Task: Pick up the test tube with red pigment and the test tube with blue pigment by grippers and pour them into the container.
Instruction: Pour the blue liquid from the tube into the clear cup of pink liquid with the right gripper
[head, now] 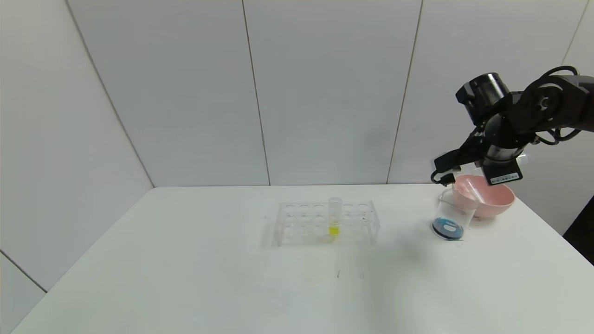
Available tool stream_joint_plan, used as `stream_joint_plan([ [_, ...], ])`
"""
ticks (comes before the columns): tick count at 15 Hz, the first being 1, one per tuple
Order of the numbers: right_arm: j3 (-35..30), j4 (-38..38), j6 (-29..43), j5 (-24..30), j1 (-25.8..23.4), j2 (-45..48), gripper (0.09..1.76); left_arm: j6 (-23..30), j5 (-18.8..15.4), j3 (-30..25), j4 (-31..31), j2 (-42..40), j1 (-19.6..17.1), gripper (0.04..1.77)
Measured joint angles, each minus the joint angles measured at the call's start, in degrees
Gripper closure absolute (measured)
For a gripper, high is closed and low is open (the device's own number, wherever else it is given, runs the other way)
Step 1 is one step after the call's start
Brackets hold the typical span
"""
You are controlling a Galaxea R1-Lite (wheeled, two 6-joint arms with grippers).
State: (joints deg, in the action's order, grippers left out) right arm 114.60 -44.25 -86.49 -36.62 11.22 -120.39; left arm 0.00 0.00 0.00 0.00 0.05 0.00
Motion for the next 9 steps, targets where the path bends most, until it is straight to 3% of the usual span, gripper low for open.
stream_joint_plan([
  [5,0.0,-0.1,4.5,11.3,-3.7,3.3,1.35,0.0,0.0,0.0,0.0,0.0,0.0,0.05],
  [7,0.0,-0.3,7.7,19.2,-6.9,5.0,1.35,0.0,0.0,0.0,0.0,0.0,0.0,0.05],
  [9,0.0,-0.4,16.9,30.0,-10.1,6.4,1.35,0.0,0.0,0.0,0.0,0.0,0.0,0.05],
])
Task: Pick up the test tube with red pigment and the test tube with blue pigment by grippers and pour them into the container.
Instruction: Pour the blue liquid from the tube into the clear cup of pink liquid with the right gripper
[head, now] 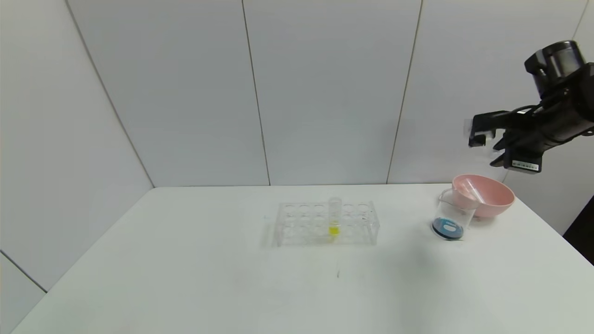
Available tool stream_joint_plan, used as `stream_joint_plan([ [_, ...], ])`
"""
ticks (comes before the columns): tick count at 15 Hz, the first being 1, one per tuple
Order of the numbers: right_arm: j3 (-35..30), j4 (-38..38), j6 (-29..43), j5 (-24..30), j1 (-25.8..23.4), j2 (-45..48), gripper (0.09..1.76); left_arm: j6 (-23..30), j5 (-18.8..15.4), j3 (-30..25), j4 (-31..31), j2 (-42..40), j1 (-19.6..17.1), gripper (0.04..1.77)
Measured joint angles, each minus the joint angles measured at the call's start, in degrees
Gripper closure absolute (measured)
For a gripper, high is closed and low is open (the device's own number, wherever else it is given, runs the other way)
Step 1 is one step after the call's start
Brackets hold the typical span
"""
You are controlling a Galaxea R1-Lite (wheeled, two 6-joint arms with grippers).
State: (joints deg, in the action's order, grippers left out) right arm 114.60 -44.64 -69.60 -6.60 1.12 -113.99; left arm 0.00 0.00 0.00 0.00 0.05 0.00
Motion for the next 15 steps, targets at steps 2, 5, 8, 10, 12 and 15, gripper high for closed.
stream_joint_plan([
  [2,0.0,0.3,11.1,9.6,-1.9,0.9,1.35,0.0,0.0,0.0,0.0,0.0,0.0,0.05],
  [5,-0.3,4.0,28.6,20.5,-2.6,2.0,1.35,0.0,0.0,0.0,0.0,0.0,0.0,0.05],
  [8,-2.5,12.2,46.4,23.5,-2.3,3.4,1.35,0.0,0.0,0.0,0.0,0.0,0.0,0.05],
  [10,-4.8,18.8,56.8,22.9,-1.7,4.5,1.35,0.0,0.0,0.0,0.0,0.0,0.0,0.05],
  [12,-10.4,26.6,62.3,19.3,-0.7,6.3,1.35,0.0,0.0,0.0,0.0,0.0,0.0,0.05],
  [15,-23.1,40.0,66.5,13.4,0.8,10.1,1.35,0.0,0.0,0.0,0.0,0.0,0.0,0.05],
])
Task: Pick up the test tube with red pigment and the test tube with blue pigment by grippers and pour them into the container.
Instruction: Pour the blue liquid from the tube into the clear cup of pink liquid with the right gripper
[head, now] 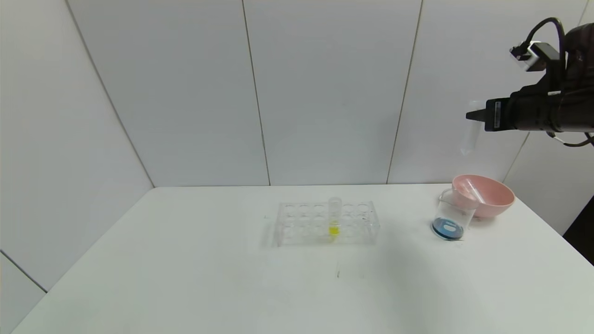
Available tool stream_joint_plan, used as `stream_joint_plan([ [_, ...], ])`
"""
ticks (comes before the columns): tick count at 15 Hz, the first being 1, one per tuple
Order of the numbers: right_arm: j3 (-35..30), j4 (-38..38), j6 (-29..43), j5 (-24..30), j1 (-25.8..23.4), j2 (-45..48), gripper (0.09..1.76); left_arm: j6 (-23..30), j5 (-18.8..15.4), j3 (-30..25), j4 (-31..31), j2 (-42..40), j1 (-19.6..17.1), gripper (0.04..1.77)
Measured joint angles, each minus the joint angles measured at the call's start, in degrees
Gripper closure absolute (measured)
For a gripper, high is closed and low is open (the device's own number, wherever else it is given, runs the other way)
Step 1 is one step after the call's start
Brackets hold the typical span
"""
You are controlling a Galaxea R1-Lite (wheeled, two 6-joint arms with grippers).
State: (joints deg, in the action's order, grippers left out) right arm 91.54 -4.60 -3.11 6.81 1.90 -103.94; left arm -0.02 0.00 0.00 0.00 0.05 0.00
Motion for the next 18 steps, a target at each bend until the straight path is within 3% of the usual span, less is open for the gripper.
stream_joint_plan([
  [4,-19.1,16.6,2.1,-3.6,0.2,6.9,1.35,0.0,0.0,0.0,0.0,0.0,0.0,0.05],
  [7,-26.9,21.4,4.1,-3.6,-5.4,10.8,1.35,0.0,0.0,0.0,0.0,0.0,0.0,0.05],
  [12,-28.3,24.2,3.2,-2.3,-14.7,7.8,1.35,0.0,0.0,0.0,0.0,0.0,0.0,0.05],
  [16,-27.1,36.6,3.2,-2.2,-16.4,-1.2,1.35,0.0,0.0,0.0,0.0,0.0,0.0,0.05],
  [18,-24.3,39.3,3.2,-2.2,-16.6,-6.6,1.35,0.0,0.0,0.0,0.0,0.0,0.0,0.05],
])
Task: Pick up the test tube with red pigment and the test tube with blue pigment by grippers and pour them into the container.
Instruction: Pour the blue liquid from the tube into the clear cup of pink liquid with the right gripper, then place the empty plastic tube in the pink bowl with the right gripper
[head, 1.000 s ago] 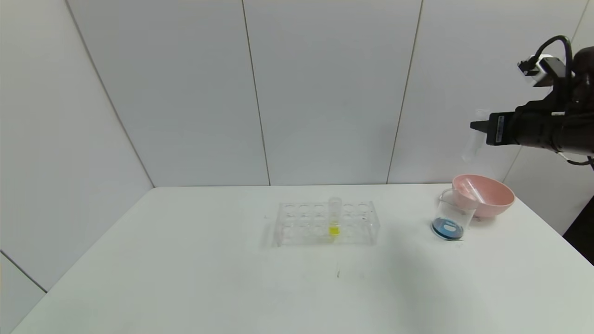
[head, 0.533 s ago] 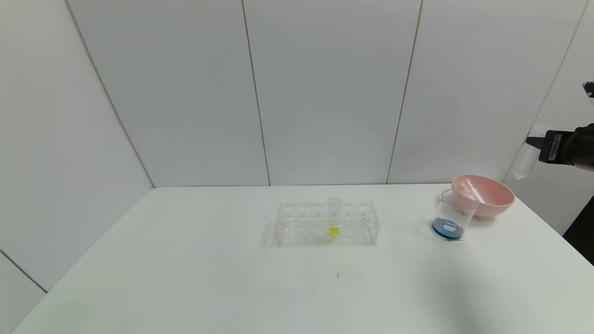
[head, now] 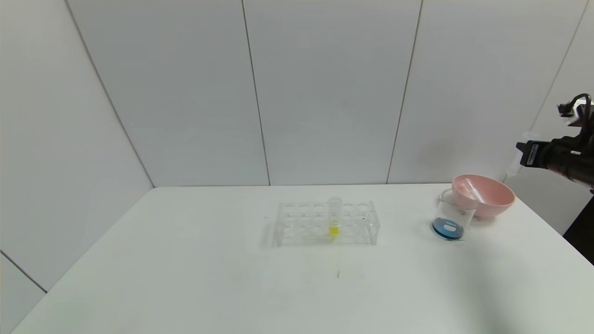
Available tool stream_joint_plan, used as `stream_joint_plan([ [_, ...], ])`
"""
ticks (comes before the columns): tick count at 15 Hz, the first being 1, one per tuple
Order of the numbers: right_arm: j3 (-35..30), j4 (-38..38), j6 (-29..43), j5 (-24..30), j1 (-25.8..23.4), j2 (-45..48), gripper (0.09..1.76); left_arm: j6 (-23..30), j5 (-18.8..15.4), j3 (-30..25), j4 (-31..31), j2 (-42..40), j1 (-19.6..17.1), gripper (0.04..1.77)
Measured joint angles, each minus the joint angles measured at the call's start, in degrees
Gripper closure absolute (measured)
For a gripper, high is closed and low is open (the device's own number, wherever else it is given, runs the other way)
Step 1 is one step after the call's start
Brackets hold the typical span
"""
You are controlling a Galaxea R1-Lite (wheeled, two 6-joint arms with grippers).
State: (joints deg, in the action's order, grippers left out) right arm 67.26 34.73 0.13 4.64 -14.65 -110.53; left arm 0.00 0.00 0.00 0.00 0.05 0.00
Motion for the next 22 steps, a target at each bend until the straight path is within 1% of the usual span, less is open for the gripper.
stream_joint_plan([
  [4,3.1,1.2,0.1,-0.1,0.7,-6.7,1.35,0.0,0.0,0.0,0.0,0.0,0.0,0.05],
  [9,3.6,1.5,0.1,0.1,1.2,-9.0,1.33,0.0,0.0,0.0,0.0,0.0,0.0,0.05],
  [11,3.5,1.7,0.1,0.1,1.3,-9.3,1.05,0.0,0.0,0.0,0.0,0.0,0.0,0.05],
  [15,3.8,1.7,0.2,0.0,1.5,-9.3,0.69,0.0,0.0,0.0,0.0,0.0,0.0,0.05],
  [18,3.8,1.6,2.5,-0.5,3.5,-9.2,0.51,0.0,0.0,0.0,0.0,0.0,0.0,0.05],
  [22,2.1,1.4,5.8,-1.5,9.5,-6.4,0.37,0.0,0.0,0.0,0.0,0.0,0.0,0.05],
])
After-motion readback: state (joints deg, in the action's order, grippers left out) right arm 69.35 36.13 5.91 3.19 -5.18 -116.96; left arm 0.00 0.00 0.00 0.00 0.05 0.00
